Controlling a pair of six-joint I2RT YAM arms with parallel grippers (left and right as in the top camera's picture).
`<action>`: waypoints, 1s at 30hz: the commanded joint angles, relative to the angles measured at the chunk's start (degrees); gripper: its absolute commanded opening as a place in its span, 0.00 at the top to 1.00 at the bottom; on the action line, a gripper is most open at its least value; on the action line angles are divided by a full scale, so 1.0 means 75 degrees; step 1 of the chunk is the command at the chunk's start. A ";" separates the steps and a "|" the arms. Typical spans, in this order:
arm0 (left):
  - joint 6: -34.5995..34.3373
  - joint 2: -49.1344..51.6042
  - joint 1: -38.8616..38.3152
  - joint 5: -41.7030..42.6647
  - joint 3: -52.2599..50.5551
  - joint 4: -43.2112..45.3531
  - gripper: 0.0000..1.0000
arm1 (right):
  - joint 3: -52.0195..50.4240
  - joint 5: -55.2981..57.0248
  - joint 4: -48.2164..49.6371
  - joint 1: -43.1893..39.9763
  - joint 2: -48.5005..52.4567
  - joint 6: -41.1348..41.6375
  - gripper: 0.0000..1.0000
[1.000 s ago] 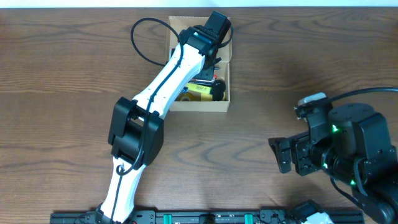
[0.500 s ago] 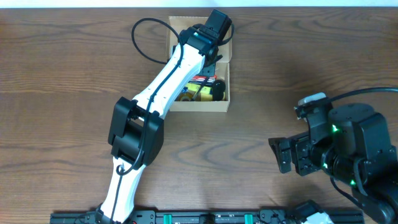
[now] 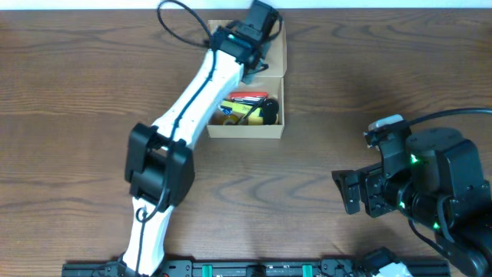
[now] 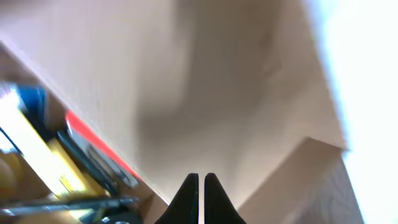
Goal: Pack container
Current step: 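Raise both grippers to the box lid's far edge on either side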
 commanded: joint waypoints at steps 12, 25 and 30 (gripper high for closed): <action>0.8408 -0.2305 0.1550 -0.2769 0.0207 -0.0015 0.94 | 0.0099 0.0085 -0.0006 -0.0055 -0.0006 -0.0061 0.01; 1.1753 -0.0970 0.5310 0.3284 0.0201 0.0766 0.94 | 0.0099 0.0085 -0.0006 -0.0055 -0.0006 -0.0061 0.01; 1.2147 -0.0242 0.5715 0.3987 0.0201 0.0799 0.94 | 0.0099 0.0082 -0.0006 -0.0055 -0.0006 -0.0061 0.01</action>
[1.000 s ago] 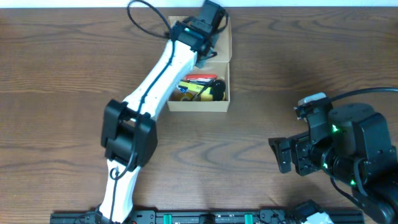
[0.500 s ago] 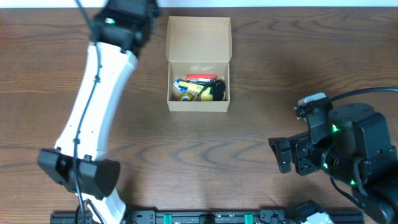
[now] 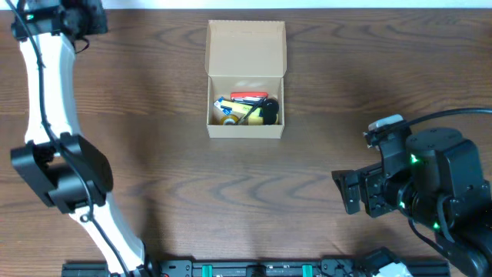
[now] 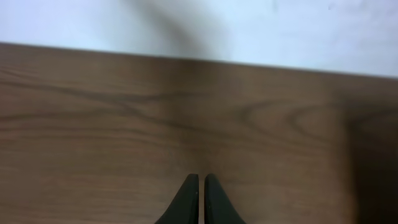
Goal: Pack container
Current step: 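Raise both grippers to the box lid's far edge on either side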
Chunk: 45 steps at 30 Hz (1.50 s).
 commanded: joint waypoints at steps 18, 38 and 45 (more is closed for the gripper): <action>0.1061 0.1300 -0.0790 0.2145 0.0058 0.0874 0.94 | 0.0099 0.0085 -0.0009 -0.0055 -0.0006 -0.0061 0.01; 0.0889 0.1300 -0.1515 0.2294 0.0058 0.0667 0.94 | 0.0093 0.0006 0.2052 -0.0055 0.0052 -0.0058 0.01; 0.0632 0.1303 -0.1623 0.2454 0.0058 0.0565 0.94 | 0.0085 0.0787 0.3520 -0.0058 0.1087 -0.0061 0.01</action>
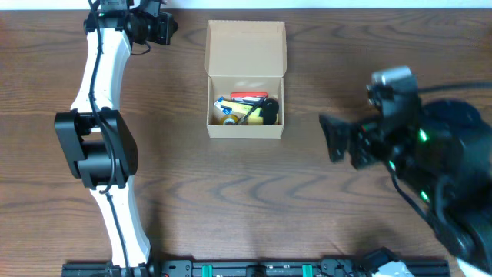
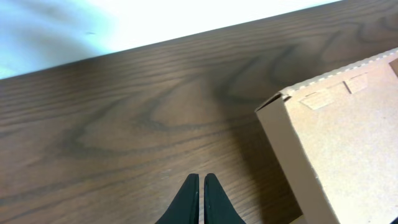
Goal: Pack container
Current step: 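Raise both grippers to the box lid's far edge on either side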
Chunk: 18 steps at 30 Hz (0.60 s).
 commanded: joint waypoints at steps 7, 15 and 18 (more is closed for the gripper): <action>-0.0326 0.0128 -0.0050 0.0816 0.0058 -0.0026 0.94 | 0.0052 0.0825 0.1714 -0.0431 0.2722 0.0513 0.83; -0.0682 0.0175 -0.0085 0.0804 0.0058 -0.0026 0.94 | 0.0052 0.0851 0.3401 -0.1212 0.4867 0.1384 0.99; -0.1008 0.0385 -0.0085 0.0752 0.0058 -0.0029 0.94 | 0.0052 0.0816 0.3815 -0.1524 0.5537 0.1918 0.99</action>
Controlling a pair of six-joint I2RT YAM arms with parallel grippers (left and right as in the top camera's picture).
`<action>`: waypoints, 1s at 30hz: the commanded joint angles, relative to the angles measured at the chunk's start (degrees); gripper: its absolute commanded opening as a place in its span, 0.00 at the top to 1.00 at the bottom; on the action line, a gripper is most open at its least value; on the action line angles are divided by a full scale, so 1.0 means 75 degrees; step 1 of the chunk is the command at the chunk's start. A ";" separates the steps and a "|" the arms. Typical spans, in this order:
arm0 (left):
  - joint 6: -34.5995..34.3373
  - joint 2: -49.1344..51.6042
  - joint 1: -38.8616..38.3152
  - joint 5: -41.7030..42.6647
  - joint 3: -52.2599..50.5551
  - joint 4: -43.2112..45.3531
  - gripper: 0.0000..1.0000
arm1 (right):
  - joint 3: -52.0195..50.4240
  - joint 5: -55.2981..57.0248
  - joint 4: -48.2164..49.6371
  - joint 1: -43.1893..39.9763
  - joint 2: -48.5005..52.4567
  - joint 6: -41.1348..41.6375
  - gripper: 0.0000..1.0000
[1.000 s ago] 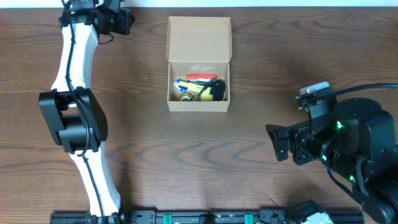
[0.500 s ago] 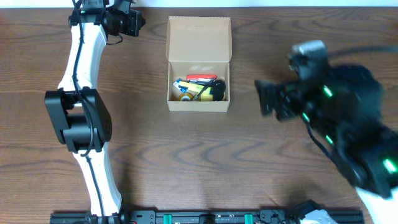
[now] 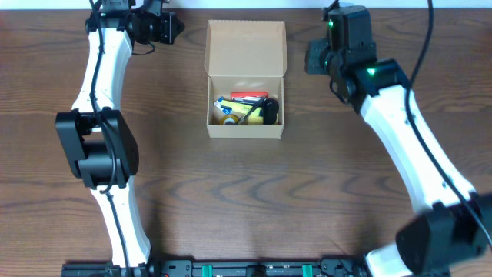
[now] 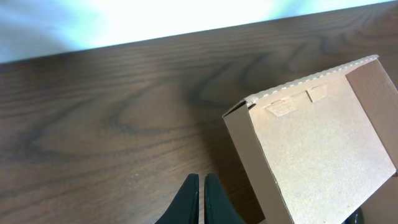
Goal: Pack container
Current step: 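Raise both grippers to the box lid's far edge on either side, then push the lid forward with both grippers to close the box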
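Note:
An open cardboard box [image 3: 246,127] stands at the back middle of the table, its lid [image 3: 246,46] laid back. Inside lie a red item [image 3: 247,97], a yellow item [image 3: 229,108] and black items [image 3: 269,111]. My left gripper [image 3: 177,29] is shut and empty, just left of the lid. In the left wrist view its fingertips [image 4: 200,182] hang over bare wood beside the lid's corner [image 4: 311,143]. My right gripper [image 3: 310,58] is close to the lid's right edge; its jaws are too dark to read.
Dark wooden table [image 3: 231,200] all round the box. The table's back edge [image 4: 155,34] meets a white surface just behind the left gripper. The left arm [image 3: 100,92] runs down the left side, the right arm [image 3: 407,131] down the right.
The right arm has moved from the middle right of the table to the back, its gripper now beside the lid's right edge. The left gripper has shifted slightly nearer the lid.
The left gripper was shut down inside the box by the lid, with the right arm folded at the front right. Then the left gripper was at the far back left corner. Later it stood left of the lid, the right arm lifted. Now both grippers flank the lid.

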 commanded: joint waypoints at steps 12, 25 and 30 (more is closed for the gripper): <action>-0.1381 0.1346 -0.0221 0.0382 0.0058 0.0067 0.94 | 0.0026 -0.4199 0.2538 -0.1451 0.3008 0.1265 0.99; -0.1693 0.1527 -0.0557 0.1102 0.0058 0.0289 0.94 | 0.0035 -0.7277 0.5858 -0.1411 0.4657 0.2975 0.99; -0.1716 0.1527 -0.0571 0.1521 0.0058 0.0306 0.94 | 0.0038 -0.8046 0.6598 -0.1239 0.4768 0.3136 0.99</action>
